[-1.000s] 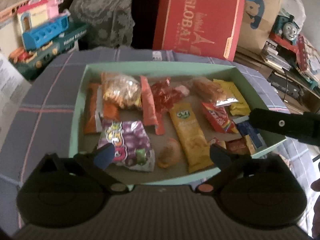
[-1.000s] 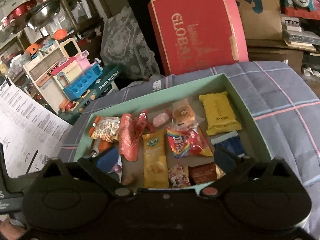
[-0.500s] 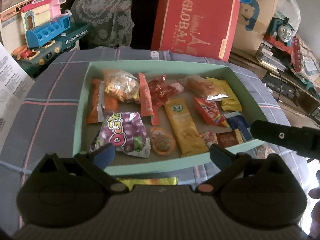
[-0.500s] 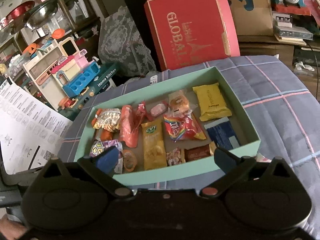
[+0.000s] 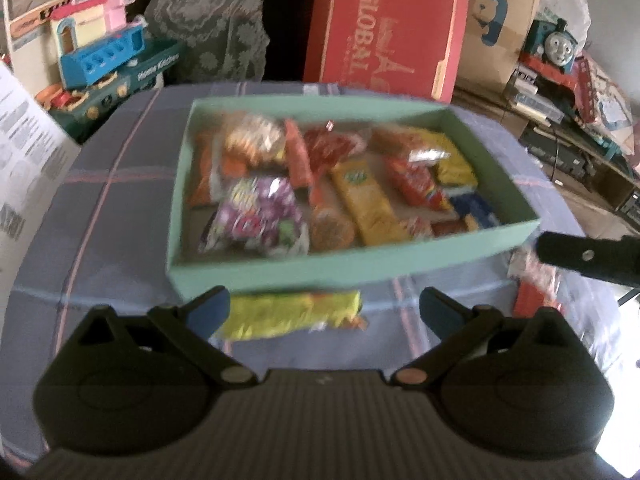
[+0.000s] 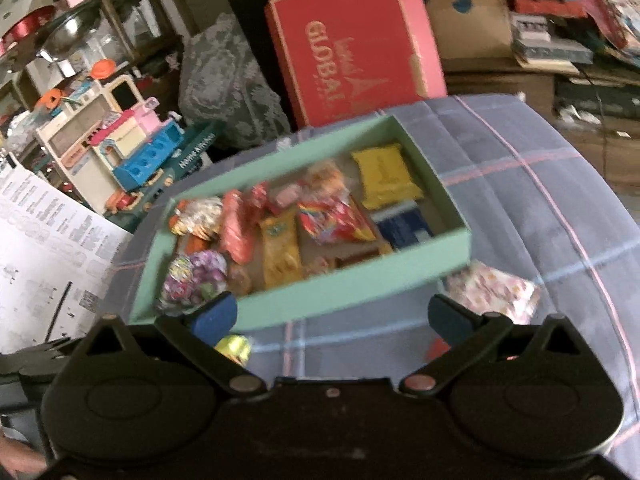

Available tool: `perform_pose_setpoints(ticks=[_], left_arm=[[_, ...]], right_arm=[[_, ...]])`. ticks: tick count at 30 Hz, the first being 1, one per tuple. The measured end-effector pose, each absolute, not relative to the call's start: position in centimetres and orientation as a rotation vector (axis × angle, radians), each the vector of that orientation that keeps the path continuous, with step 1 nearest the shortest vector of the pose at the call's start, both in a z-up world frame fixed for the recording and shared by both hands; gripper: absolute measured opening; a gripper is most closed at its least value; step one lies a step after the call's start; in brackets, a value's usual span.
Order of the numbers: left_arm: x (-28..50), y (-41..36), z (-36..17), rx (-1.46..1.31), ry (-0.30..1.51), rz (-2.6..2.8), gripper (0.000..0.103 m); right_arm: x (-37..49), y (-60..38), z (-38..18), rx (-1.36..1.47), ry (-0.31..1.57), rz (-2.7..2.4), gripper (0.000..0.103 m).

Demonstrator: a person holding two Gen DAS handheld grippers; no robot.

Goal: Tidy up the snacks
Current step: 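Move both grippers back out of the tray toward the remaining snacks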

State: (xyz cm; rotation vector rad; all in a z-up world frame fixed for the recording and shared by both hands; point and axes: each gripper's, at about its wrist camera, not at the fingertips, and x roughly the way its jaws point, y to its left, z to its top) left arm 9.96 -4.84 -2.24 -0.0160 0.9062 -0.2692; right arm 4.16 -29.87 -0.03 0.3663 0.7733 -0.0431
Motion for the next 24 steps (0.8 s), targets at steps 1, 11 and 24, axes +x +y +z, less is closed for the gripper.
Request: perform_pose_setpoints(ticks=[1,11,24], left_arm=[[9.7,-4.5,-2.7,-0.014,0.916,-0.265,0.103],[8.7,-2.1,-6.7,-0.014,1.004,-0.196,0.103],[9.8,-2.4,-8.2,0.004,1.042,-0.18,0.103]], right_arm=[[3.6,-30.2,-0.5,0.369,0.781,-0.055,0.103],[-0.6,-33.0,-5.7,0.401,0.89,-0.161,0.103],[0.0,-33.5,-7.9,0.416,0.942,-0.136,0.102]])
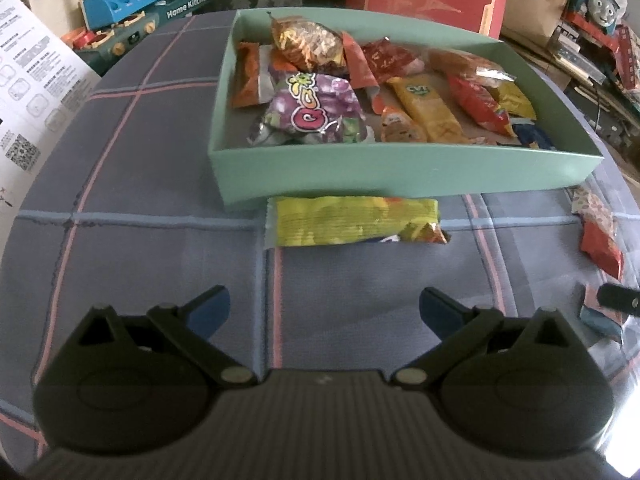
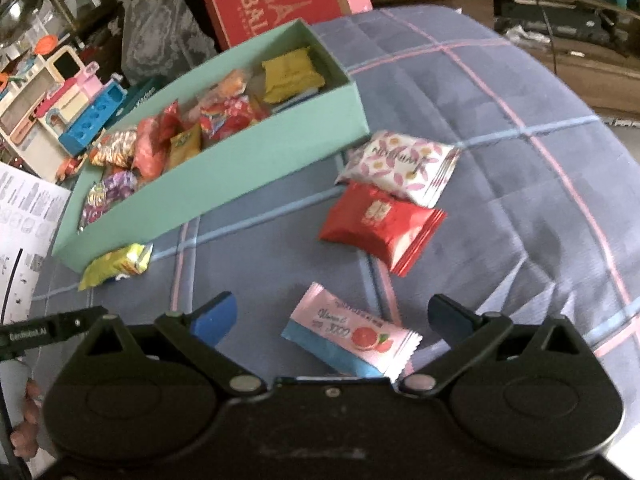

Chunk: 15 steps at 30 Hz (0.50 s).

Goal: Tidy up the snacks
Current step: 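Move both grippers back out of the tray toward the remaining snacks, then grasp the pink grapefruit candy with right gripper while left grasps the yellow packet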

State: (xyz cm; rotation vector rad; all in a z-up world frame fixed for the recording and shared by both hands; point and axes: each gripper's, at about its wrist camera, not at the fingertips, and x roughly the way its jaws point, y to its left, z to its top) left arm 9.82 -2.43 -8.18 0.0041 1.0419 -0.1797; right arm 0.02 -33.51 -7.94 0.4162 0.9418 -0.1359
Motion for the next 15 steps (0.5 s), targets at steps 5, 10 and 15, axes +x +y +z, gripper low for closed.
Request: perform_pose_setpoints(ticks=[5,10,15], left_arm=[[10.9,-1.8,-7.9,-0.016,1.006,-0.153,0.103],[12.1,-2.1,-7.3,-0.02,0.956,-0.191,0.101],[12.1,-3.6,-7.5,0.01,0.971,-0.311,0.063]], right_arm=[[-0.2,-32.4,-7.8,0.443,0.939,-0.111,0.083],[0.5,-30.6,-7.9,0.467,0.97,-0.03,0.048],[0.9,-28.7,-7.7,0.384,0.965,-0.017,0.048]])
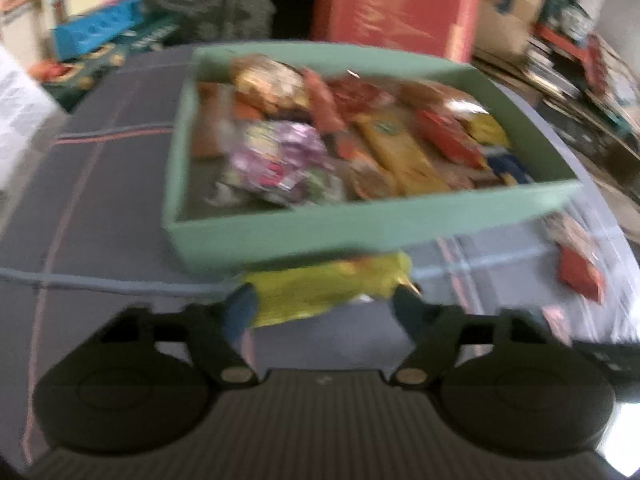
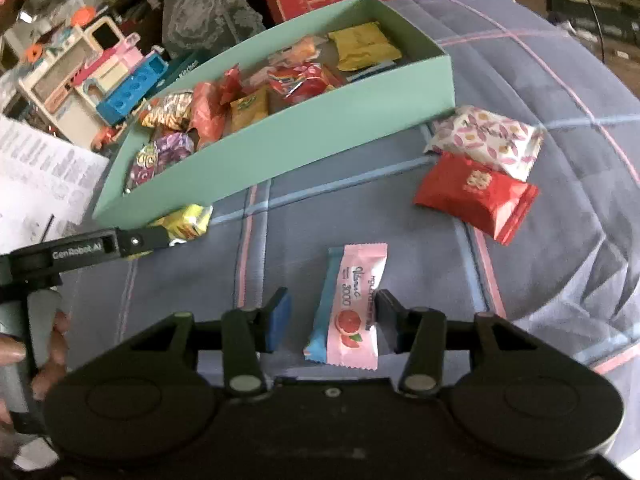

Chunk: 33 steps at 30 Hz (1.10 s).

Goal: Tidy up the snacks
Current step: 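Grasp the pink grapefruit candy with right gripper while left grasps the yellow packet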

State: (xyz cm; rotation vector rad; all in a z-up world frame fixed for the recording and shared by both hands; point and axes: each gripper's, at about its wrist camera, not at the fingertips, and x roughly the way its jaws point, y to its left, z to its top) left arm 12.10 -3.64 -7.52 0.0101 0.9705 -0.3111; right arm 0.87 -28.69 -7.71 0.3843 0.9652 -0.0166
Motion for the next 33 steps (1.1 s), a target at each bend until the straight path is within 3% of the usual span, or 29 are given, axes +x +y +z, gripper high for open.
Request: perform_pose_setpoints(ticks=[4,8,13,20,27,30,31,33], left_arm=[[10.9,-5.2,-8.3,0.061,1.007,-0.394,0.049],[9.8,-6.6,-8.4,0.084,1.027,-0.478,0.049],[9.2,-6.7,-6.9,0.107,0.972,-0.474,0.051],[10.5,-7.8,-5.4,0.213,0.868,-0.458,0.061],[11.4,-9.4,-7.7,0.314,0.932,-0.498,0.061],[10.4,-9.6,-7.4,0.289,0.974,-0.555,0.05],[10.1,-9.8,-7.5,0.264,1.017,-0.588,0.037],[9.3,-10.2,-7.9,0.24,1.074,-0.624,0.032]], right_arm=[[1.5,-28.2,-7.7,0.33,0.957,-0.041,0.048],[2.2,-27.7,-7.7,0.281,0.951,-0.036,0.048],[1.9,-26.1,-7.9,0.126,0.952,0.004,0.031],[1.3,-28.3,-8.1,0.195,0.928,-0.038,0.03],[0.6,-29.1,-8.3,0.24,0.907,-0.038,0.031],[0.5,-29.6,-8.4,0.266,0.891,-0.042,0.031],[0.5,-29.6,-8.4,0.27,0.885,-0.044,0.031],[0.6,-29.6,-8.4,0.271,0.875,-0.044,0.031]])
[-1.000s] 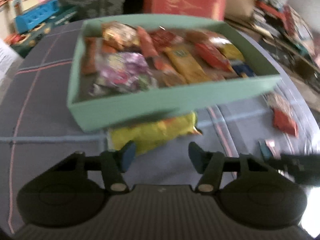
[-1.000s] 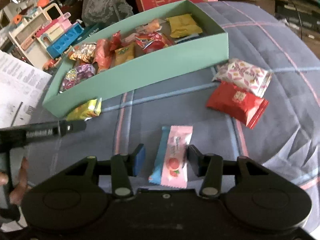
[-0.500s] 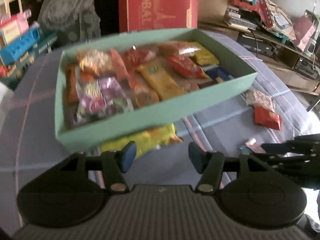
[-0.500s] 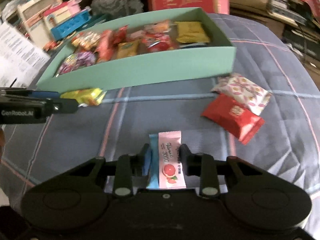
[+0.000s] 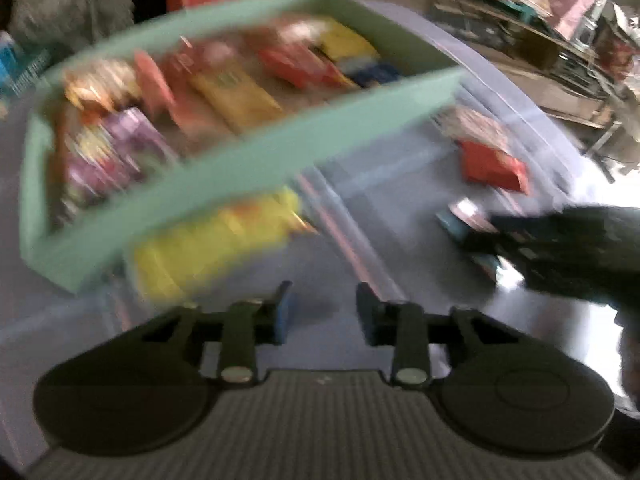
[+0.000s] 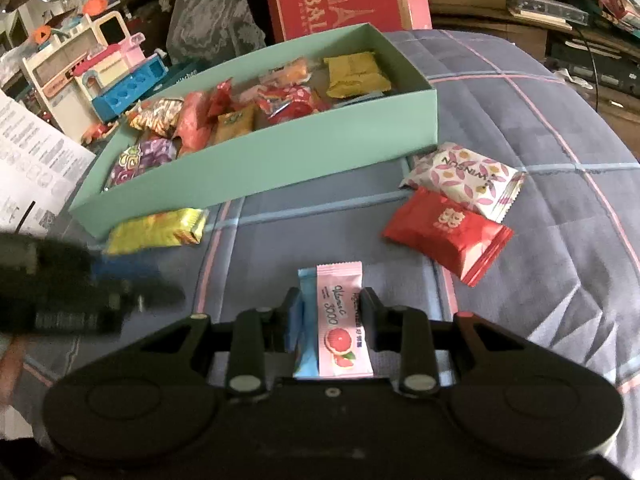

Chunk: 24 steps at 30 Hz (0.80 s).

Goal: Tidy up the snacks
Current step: 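Grasp the pink grapefruit candy with right gripper while left grasps the yellow packet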

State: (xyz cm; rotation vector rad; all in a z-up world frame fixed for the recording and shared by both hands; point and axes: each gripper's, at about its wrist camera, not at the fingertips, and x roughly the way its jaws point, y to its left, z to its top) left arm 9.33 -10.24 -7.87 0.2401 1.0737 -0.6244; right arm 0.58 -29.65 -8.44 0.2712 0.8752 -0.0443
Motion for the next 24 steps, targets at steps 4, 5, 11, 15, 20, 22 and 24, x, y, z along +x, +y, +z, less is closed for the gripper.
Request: perform_pose_setpoints(ticks=[4,5,11,15,20,22,24], left_arm=[[8.4,-10.4,-7.4,0.26,1.042,-0.593,0.033],[8.3,-10.1,-6.9,0.252,1.029,-0.586,0.035],[9.7,-9.6,-4.7,0.319,0.908,-0.515,0.056],[11.3,-11.2,-5.5,0.379,0.909,-0.538,0.06],[11.6,-13.5,-7.7,0.513,0.921,-0.562,0.063],[11.5,-13.9,-8.2,0.547,0.917,-0.563,0.056],[11.1,-14.1,-7.9,0.544,0.942,-0.579,0.037]], right_arm=[[0.4,-29.8,-8.5,0.272,0.862,-0.036,0.031],[0.3,-29.8,-8.5,0.274,0.857,-0.033,0.031],[-0.1,-29.8,-8.6,0.281,0.839,-0.027,0.031],[-0.3,-30.0,-8.6,0.31,0.829,-0.028,0.031],[-0.5,-30.4,-8.7,0.347,0.828,-0.021,0.031],[-0.6,-30.6,-8.7,0.362,0.827,-0.02,0.031],[-0.8,-30.8,-8.7,0.375,0.827,-0.021,0.031]])
